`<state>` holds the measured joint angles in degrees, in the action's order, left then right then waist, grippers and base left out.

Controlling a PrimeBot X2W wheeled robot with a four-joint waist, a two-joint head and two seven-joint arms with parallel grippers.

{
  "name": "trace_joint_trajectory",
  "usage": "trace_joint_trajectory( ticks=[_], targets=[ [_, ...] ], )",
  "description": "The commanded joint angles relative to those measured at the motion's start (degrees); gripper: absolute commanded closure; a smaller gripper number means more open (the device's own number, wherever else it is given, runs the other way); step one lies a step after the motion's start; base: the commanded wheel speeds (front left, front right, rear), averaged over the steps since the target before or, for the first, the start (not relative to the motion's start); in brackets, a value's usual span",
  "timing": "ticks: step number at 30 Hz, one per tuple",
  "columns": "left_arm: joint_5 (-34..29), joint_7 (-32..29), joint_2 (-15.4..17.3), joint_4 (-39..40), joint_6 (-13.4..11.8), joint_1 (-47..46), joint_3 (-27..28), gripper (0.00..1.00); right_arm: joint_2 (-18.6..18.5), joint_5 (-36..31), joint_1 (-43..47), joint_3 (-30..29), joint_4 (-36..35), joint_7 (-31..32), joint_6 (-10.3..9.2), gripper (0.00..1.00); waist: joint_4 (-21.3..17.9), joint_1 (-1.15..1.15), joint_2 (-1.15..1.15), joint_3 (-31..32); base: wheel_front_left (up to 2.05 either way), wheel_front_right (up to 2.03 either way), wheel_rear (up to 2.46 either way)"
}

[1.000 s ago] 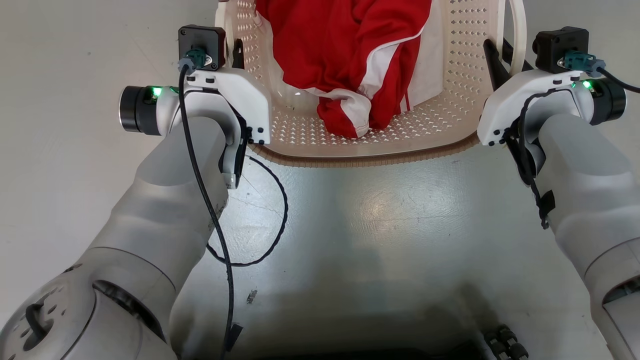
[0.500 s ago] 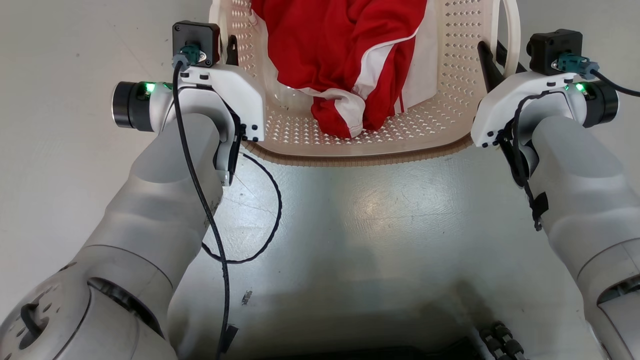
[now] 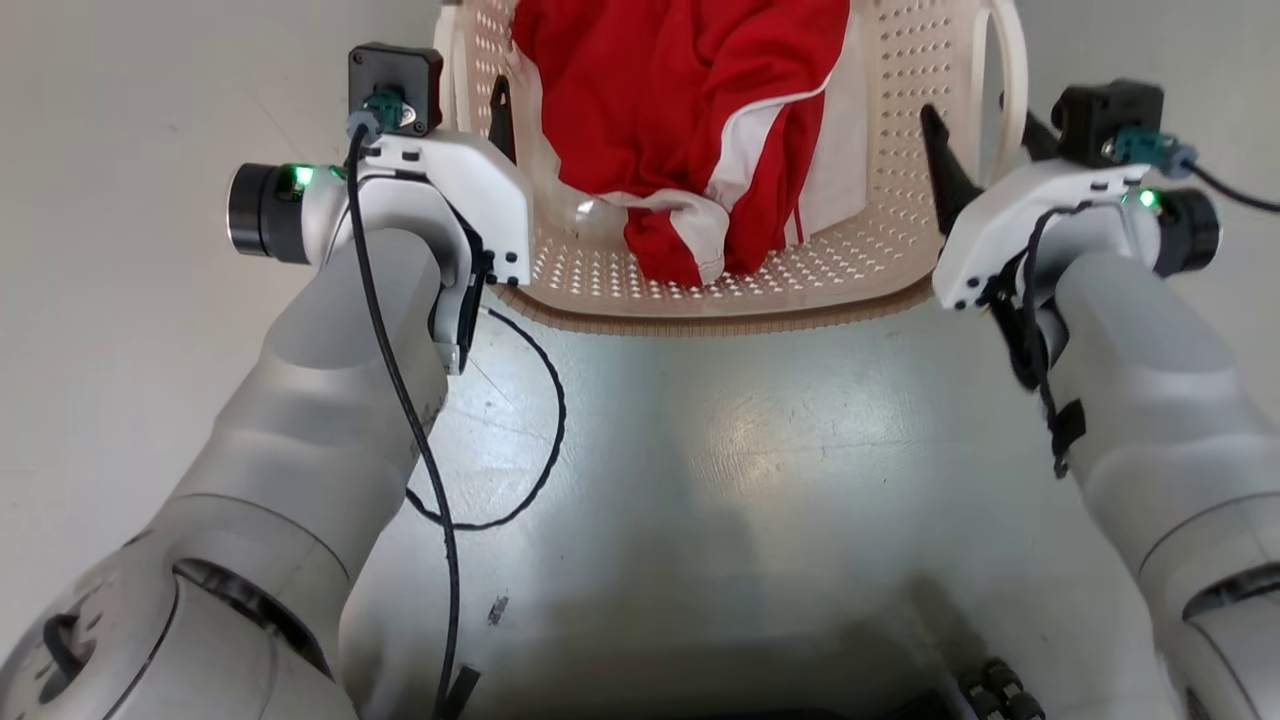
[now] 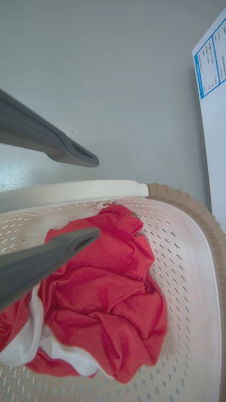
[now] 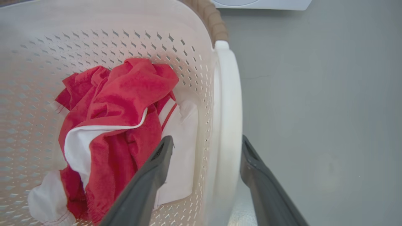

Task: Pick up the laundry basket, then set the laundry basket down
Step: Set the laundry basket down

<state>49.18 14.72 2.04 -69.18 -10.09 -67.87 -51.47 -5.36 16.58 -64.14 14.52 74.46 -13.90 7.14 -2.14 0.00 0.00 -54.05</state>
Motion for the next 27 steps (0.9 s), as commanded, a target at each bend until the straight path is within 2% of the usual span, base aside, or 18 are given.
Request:
trace_joint_trajectory(
  ticks=[1,4,8,21,27],
  targets=[
    [-0.7,0.3,1.3,0.6,-0.8,1.8,1.1,0.00,1.2,-0.1,4.0,0.0,-0.5,-0.9,0.35,0.00,0.1,0.00,0.00,1.4,0.00,0.00,0.00],
    [-1.6,0.3,2.0,2.0,-1.2,4.3,2.7,0.00,1.4,0.2,6.2,-1.1,-1.4,-1.0,0.35,0.00,0.0,0.00,0.00,4.2,0.00,0.00,0.00],
    [-2.6,0.3,2.9,4.7,-1.4,8.7,5.6,0.00,1.0,-0.3,10.8,-3.1,-7.1,-1.1,0.35,0.00,-0.3,0.00,0.00,8.8,0.00,0.00,0.00],
    [-11.4,0.3,3.9,18.6,0.9,27.9,18.9,0.00,1.0,-8.6,29.4,-12.8,-25.5,-1.1,0.35,0.00,-0.4,0.00,0.00,28.3,0.00,0.00,0.00],
    [-15.2,0.3,3.4,24.4,1.9,34.7,26.1,0.00,1.4,-12.8,36.0,-17.4,-34.4,-1.1,0.35,0.00,-0.1,0.00,0.00,34.4,0.00,0.00,0.00]
  ],
)
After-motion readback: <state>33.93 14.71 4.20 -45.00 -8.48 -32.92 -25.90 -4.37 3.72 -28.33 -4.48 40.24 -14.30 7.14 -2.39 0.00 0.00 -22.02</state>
